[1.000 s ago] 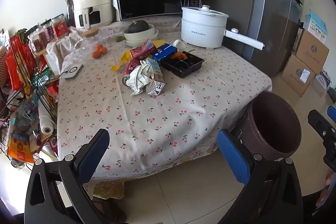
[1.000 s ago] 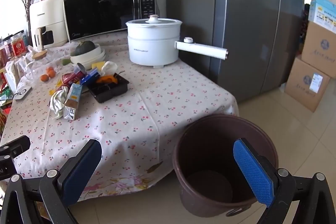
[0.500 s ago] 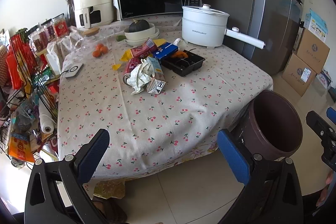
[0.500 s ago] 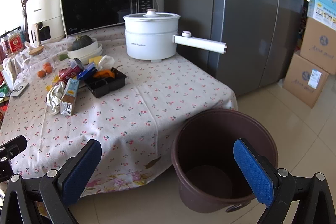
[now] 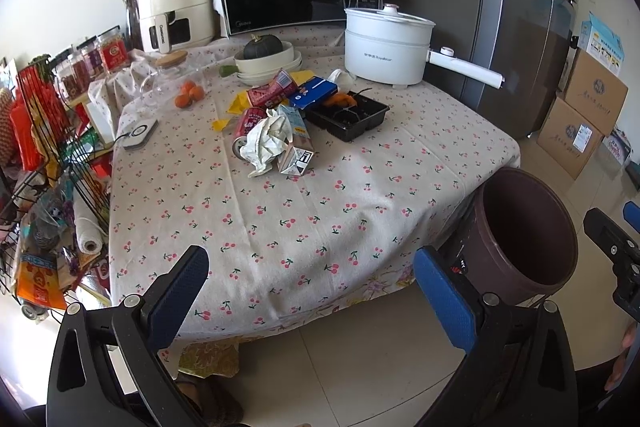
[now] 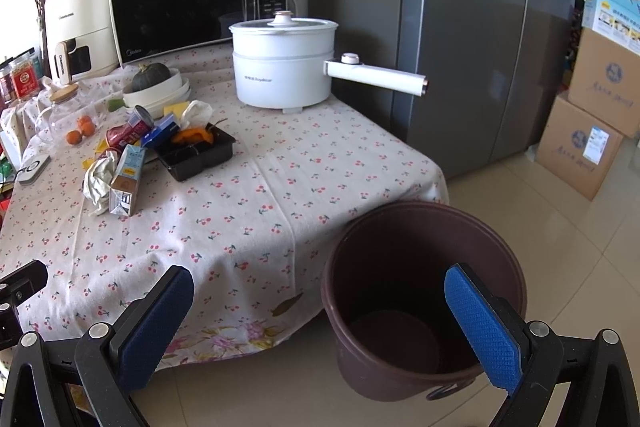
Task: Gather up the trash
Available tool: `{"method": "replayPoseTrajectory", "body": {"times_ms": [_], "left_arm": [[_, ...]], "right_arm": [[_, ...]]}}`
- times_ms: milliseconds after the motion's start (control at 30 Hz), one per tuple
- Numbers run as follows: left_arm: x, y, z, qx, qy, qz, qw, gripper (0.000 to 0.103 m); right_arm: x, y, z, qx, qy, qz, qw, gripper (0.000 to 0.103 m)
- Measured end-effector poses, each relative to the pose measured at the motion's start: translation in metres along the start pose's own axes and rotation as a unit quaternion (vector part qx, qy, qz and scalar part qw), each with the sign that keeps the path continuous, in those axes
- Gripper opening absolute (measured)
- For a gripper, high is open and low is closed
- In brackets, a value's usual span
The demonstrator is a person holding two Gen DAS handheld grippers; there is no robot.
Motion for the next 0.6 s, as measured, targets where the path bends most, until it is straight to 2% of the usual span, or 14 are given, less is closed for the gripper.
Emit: {"method": "replayPoseTrajectory", "body": {"times_ms": [600], "left_arm": [[0.0000,-0.0002,0.0005,0.000,0.000,0.000,1.0000,0.103]], "right_arm": [[-0.0020,-0.0017,0.0010,-0.004,0.000,-0.004,1.000,0.103]]}}
Point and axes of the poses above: each gripper's, at about its wrist camera, not at the fingertips, and y roughly against the way its jaws point, z to its right, x to its top, the point moved 3 cm from there along -y, roughly the way its jaws point, and after that the axes turned 10 degrees about z, right-handed, at the moved point
